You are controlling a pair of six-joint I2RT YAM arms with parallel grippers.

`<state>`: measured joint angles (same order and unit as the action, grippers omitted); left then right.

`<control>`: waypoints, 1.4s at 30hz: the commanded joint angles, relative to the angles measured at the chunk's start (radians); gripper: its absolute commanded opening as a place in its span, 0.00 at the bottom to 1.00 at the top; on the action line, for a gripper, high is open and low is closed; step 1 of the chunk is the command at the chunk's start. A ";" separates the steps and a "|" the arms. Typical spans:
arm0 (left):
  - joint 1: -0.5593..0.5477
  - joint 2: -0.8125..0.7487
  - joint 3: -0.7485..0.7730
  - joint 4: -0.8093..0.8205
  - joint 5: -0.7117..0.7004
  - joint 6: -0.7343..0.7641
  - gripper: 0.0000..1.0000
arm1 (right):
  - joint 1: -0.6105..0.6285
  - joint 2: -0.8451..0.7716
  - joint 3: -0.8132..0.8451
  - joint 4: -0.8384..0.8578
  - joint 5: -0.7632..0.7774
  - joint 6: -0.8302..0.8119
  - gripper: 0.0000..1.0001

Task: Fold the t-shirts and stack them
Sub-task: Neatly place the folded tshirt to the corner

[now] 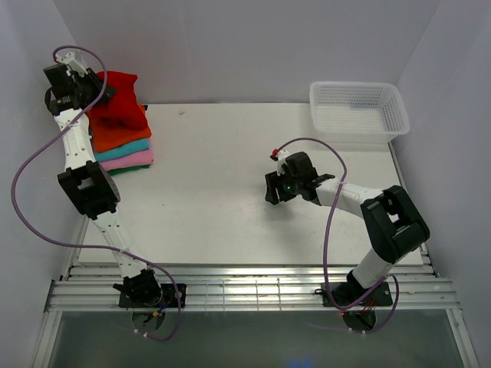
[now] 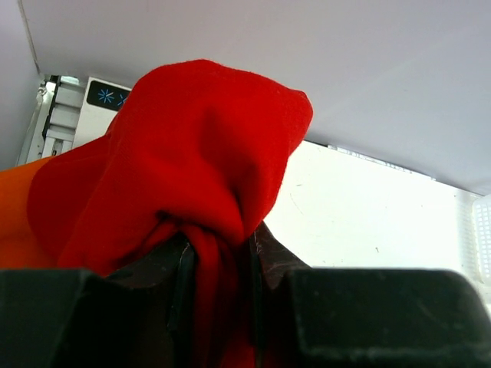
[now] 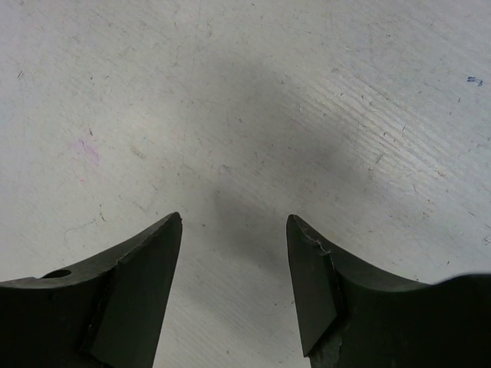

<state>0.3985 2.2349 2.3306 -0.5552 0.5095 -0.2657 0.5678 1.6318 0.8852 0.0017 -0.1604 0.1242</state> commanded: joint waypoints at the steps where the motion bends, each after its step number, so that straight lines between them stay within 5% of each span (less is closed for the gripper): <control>1: -0.004 -0.050 0.049 0.047 0.037 -0.012 0.02 | 0.012 0.016 -0.002 0.017 -0.010 0.008 0.63; 12: -0.003 -0.093 -0.144 0.069 -0.100 0.054 0.01 | 0.038 0.034 0.000 0.020 -0.014 0.015 0.63; 20: -0.003 -0.113 -0.260 0.069 -0.431 0.083 0.04 | 0.050 0.031 -0.002 0.020 -0.019 0.015 0.62; 30: -0.006 -0.066 -0.148 0.075 -0.589 0.063 0.45 | 0.052 0.025 -0.012 0.014 -0.022 0.009 0.62; 31: -0.007 -0.061 -0.137 0.074 -0.600 0.065 0.69 | 0.052 0.023 -0.012 0.012 -0.028 0.008 0.63; 34: -0.015 -0.072 -0.116 0.075 -0.643 0.066 0.71 | 0.052 0.010 -0.008 0.009 -0.047 0.006 0.63; 35: -0.018 -0.087 -0.111 0.075 -0.664 0.063 0.98 | 0.052 0.000 -0.006 0.008 -0.050 0.011 0.63; 42: -0.098 -0.338 -0.155 0.246 -1.045 0.101 0.98 | 0.061 -0.084 0.029 -0.051 -0.064 0.011 0.72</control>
<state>0.3492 2.1700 2.1838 -0.4610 -0.3122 -0.1947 0.6182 1.6318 0.8852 -0.0303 -0.1986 0.1307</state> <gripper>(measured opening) 0.979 0.710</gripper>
